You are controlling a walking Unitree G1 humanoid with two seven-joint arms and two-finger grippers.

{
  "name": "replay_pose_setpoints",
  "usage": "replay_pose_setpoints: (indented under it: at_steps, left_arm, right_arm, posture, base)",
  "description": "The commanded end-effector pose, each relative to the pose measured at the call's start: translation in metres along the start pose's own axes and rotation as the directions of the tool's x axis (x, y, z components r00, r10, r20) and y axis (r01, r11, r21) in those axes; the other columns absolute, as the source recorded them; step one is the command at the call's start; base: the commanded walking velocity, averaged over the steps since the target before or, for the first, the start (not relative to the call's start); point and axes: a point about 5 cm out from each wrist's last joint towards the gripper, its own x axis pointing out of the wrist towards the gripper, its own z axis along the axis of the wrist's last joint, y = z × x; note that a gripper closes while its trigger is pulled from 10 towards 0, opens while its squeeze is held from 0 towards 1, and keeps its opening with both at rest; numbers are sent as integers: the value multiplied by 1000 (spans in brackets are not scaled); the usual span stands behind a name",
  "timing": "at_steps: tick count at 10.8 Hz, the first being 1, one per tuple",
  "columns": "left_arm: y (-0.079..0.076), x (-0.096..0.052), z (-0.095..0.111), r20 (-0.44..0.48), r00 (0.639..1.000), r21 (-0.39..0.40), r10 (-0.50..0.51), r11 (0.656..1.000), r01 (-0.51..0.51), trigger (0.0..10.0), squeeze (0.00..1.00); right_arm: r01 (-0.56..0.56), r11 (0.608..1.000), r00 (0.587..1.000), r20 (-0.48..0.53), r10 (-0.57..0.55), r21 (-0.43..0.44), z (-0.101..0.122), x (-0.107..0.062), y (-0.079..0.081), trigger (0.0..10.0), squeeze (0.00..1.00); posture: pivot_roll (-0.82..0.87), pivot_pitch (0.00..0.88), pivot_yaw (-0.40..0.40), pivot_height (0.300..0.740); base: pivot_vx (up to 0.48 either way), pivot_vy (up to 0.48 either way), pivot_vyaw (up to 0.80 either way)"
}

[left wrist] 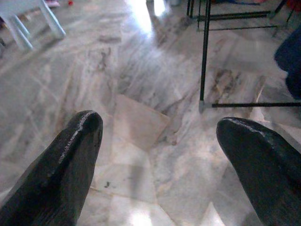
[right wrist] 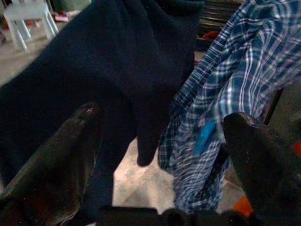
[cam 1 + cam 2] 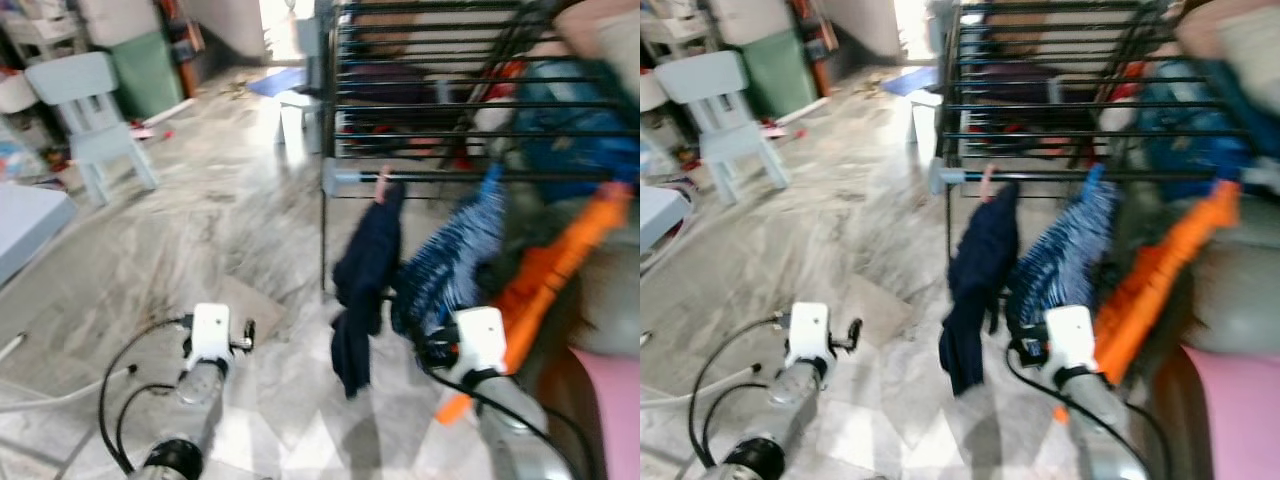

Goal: Hang hanger

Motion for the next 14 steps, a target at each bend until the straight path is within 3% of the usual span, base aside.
replay_pose_setpoints:
  at_steps: [1, 3, 5, 7, 8, 9, 11, 14]
  left_arm:
    - [-2, 0, -4, -18, 1000, 11, -6, 1000, 6, 10000, 0]
    - [-2, -8, -30, -144, 989, 86, -40, 995, 53, 10000, 0]
    - [0, -21, -60, -310, 945, 79, -103, 988, 134, 10000, 0]
    - [12, -37, -87, -455, 883, 113, -113, 976, 184, 10000, 0]
    - [20, -62, -117, -554, 829, 95, -82, 982, 161, 10000, 0]
    - [20, -68, -123, -584, 809, 79, -73, 986, 146, 10000, 0]
    - [13, -75, -132, -630, 774, 39, -68, 992, 119, 10000, 0]
    - [12, -76, -133, -635, 771, 10, -45, 998, 67, 10000, 0]
  right_arm:
    - [7, 1000, 999, -44, -7, 5, -11, 0, -2, 10000, 0]
    - [46, 995, 985, -170, -31, 87, -43, 8, 1, 10000, 0]
    - [82, 985, 956, -292, -35, 149, -68, 9, 9, 10000, 0]
    - [80, 986, 888, -460, -3, 148, -101, -2, 21, 10000, 0]
    - [93, 989, 827, -562, -11, 118, -120, -15, 23, 10000, 0]
    - [132, 982, 812, -582, -27, 138, -124, -18, 20, 10000, 0]
    - [107, 987, 799, -601, -11, 124, -126, -20, 19, 10000, 0]
    - [92, 986, 803, -596, 8, 137, -124, -16, 24, 10000, 0]
  posture:
    - [-153, 0, 66, 740]
    - [-146, 0, 68, 740]
    - [-145, 0, 73, 740]
    - [-147, 0, 77, 740]
    - [-136, 0, 77, 740]
    - [-133, 0, 75, 740]
    - [-118, 0, 56, 740]
    - [-105, 0, 51, 740]
  base:
    - [0, 0, 0]
    - [0, 0, 0]
    - [0, 0, 0]
    - [0, 0, 0]
    - [0, 0, 0]
    - [0, 0, 0]
    - [0, 0, 0]
    - [0, 0, 0]
